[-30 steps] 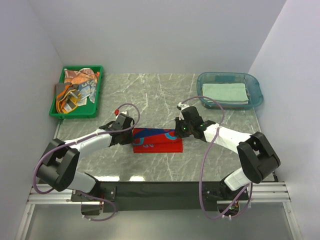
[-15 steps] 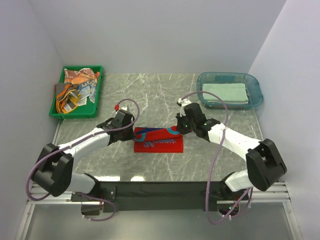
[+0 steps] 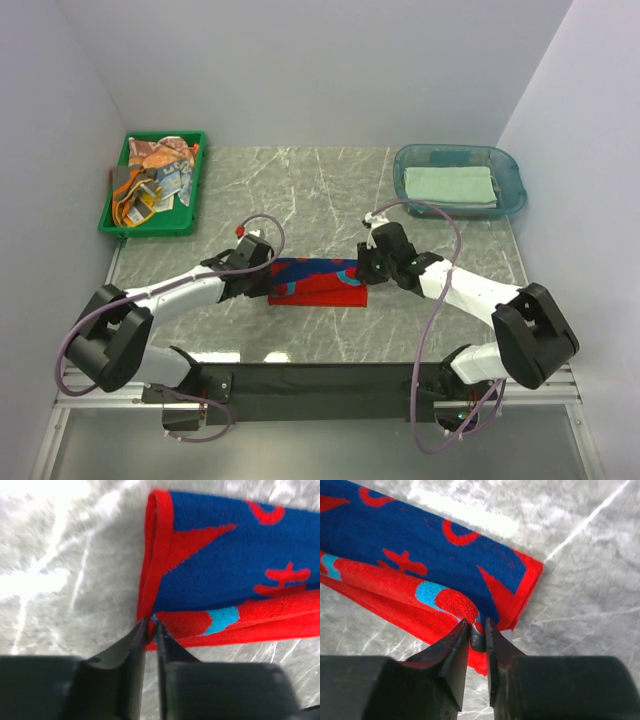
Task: Fold and stack the towels
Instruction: Fold the towel
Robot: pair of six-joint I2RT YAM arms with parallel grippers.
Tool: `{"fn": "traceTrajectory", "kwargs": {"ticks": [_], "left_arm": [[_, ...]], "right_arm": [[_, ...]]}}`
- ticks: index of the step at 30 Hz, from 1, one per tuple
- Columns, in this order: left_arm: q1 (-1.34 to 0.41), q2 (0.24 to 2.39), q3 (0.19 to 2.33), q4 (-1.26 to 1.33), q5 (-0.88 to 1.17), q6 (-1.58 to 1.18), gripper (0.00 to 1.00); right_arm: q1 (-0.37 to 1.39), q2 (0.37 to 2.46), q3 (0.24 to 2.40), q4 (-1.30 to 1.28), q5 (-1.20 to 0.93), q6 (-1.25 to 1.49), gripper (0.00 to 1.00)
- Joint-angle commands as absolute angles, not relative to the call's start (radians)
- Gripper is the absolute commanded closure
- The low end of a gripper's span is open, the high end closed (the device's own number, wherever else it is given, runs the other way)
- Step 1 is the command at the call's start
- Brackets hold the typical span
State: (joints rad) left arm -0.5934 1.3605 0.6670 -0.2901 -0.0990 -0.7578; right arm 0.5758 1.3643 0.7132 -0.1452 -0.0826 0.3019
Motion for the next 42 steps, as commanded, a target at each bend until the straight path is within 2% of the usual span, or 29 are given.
{"fn": "traceTrajectory", "kwargs": {"ticks": [1,2,3,4,5,7,10,12,15,22,28,36,42], "left_arm": [[-0.626,1.352,0.652,-0.245,-0.091,-0.801,0.70],[-0.636,1.342,0.650,-0.247,-0.086,-0.807,0.67],[-0.646,1.332,0.649,-0.256,-0.084,-0.818,0.59],[-0.653,1.298,0.647,-0.264,-0.087,-0.822,0.44],[-0.676,1.276,0.646,-0.273,-0.095,-0.827,0.38],[-0.693,1.199,0.643,-0.316,-0.121,-0.845,0.29],[-0.710,1.093,0.640,-0.360,-0.141,-0.874,0.26],[-0.710,1.056,0.643,-0.364,-0.149,-0.888,0.27],[-0.710,1.046,0.686,-0.359,-0.161,-0.885,0.37],[-0.712,1.274,0.836,-0.293,-0.163,-0.833,0.53],[-0.710,1.407,0.807,-0.258,-0.161,-0.845,0.68],[-0.712,1.431,0.629,-0.181,-0.147,-0.910,0.74],[-0.709,1.424,0.555,-0.166,-0.163,-0.962,0.78]], "right_arm": [[0.572,1.330,0.666,-0.112,-0.074,0.362,0.66],[0.575,1.301,0.657,-0.117,-0.084,0.374,0.63],[0.574,1.281,0.649,-0.142,-0.092,0.379,0.59],[0.575,1.258,0.640,-0.165,-0.104,0.383,0.52],[0.578,1.203,0.640,-0.193,-0.119,0.390,0.48],[0.584,1.107,0.646,-0.282,-0.123,0.390,0.39],[0.584,1.008,0.678,-0.363,-0.112,0.385,0.39],[0.584,0.985,0.708,-0.373,-0.127,0.390,0.39],[0.584,0.980,0.718,-0.300,-0.144,0.429,0.42],[0.583,1.104,0.657,-0.002,-0.163,0.622,0.49],[0.586,1.209,0.513,0.176,-0.138,0.702,0.50],[0.583,1.230,0.318,0.255,-0.187,0.756,0.57],[0.532,1.247,0.285,0.268,-0.169,0.761,0.60]]}}
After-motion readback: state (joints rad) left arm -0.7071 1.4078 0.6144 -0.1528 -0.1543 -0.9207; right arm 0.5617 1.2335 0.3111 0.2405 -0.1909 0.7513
